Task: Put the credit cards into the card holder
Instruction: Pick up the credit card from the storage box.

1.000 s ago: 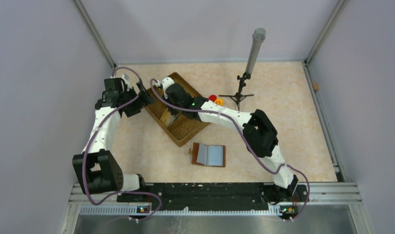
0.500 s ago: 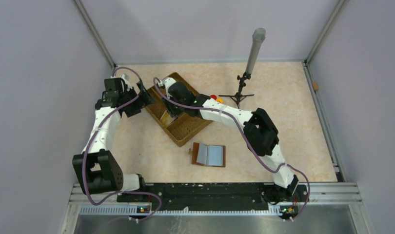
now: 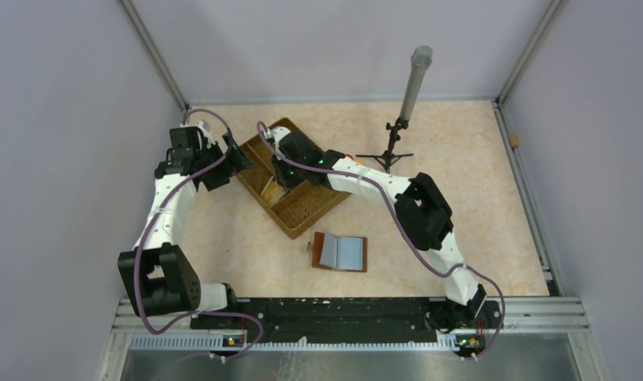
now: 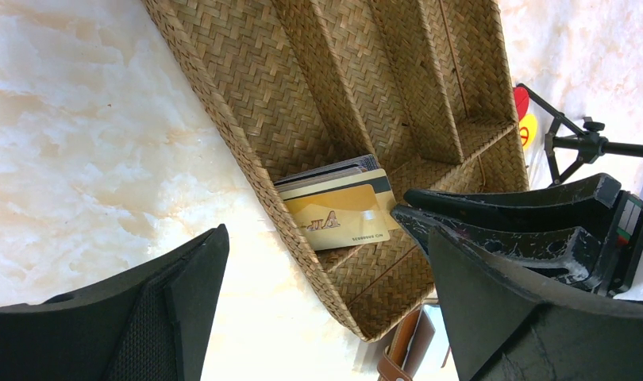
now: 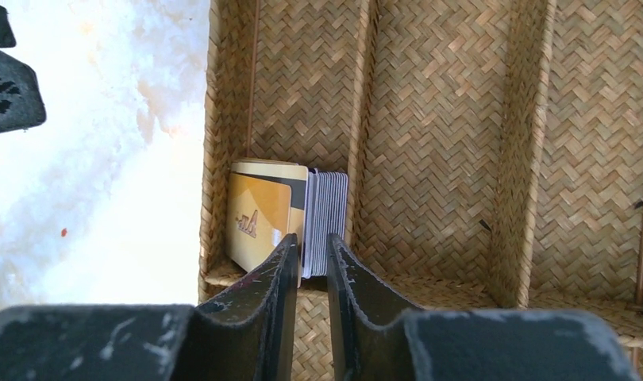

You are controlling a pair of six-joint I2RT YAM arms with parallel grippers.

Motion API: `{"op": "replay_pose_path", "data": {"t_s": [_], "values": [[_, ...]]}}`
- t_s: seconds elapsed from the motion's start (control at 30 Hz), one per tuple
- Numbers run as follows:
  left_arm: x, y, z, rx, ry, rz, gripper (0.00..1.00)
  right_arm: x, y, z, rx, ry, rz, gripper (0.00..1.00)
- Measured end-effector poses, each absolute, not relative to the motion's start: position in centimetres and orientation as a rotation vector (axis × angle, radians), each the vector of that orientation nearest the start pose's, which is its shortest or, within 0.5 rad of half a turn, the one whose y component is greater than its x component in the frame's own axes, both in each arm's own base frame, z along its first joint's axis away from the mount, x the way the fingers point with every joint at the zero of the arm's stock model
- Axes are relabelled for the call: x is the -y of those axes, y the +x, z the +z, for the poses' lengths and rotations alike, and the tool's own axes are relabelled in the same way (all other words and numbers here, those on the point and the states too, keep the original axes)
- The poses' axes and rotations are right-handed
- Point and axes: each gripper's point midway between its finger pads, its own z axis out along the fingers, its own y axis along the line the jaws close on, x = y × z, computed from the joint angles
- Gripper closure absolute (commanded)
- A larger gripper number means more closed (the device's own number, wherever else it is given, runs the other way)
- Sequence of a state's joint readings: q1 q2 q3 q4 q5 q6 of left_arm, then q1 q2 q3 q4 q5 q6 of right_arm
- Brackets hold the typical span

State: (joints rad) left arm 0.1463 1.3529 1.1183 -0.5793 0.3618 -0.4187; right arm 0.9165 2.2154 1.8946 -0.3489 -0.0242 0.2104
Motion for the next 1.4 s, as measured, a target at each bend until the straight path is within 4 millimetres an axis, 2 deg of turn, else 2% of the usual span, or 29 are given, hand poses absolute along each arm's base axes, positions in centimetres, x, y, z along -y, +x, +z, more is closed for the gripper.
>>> {"op": "replay_pose_path", "data": {"t_s": [0.3, 0.43, 0.57, 0.83, 0.97, 1.07, 1.4], "values": [[2.7, 35.4, 17.8, -2.336, -0.497, -0.561, 0.01, -48.8, 35.4, 11.2, -2.201, -0.813, 0.712, 0.82], [2.7, 35.4, 17.8, -2.337, -0.497, -0.560, 0.01, -49.2, 35.4, 10.9, -2.200, -0.821, 0.732, 0.88], [2.7, 35.4, 17.8, -2.337, -0.496, -0.560, 0.01, -49.3, 35.3, 11.0, -2.203, -0.817, 0.748, 1.00], [2.7, 35.4, 17.8, -2.337, -0.495, -0.560, 0.01, -49.5, 35.3, 11.1, -2.187, -0.806, 0.761, 1.00], [2.7, 35.4, 17.8, -2.337, -0.493, -0.565, 0.01, -48.8, 34.8, 11.4, -2.173, -0.797, 0.767, 1.00], [2.8, 35.4, 17.8, -2.337, -0.489, -0.573, 0.01, -48.2, 34.4, 12.1, -2.164, -0.787, 0.772, 1.00], [4.0, 34.8, 19.0, -2.293, -0.421, -0.641, 0.01, -46.9, 34.6, 17.7, -2.040, -0.726, 0.847, 1.00]]}}
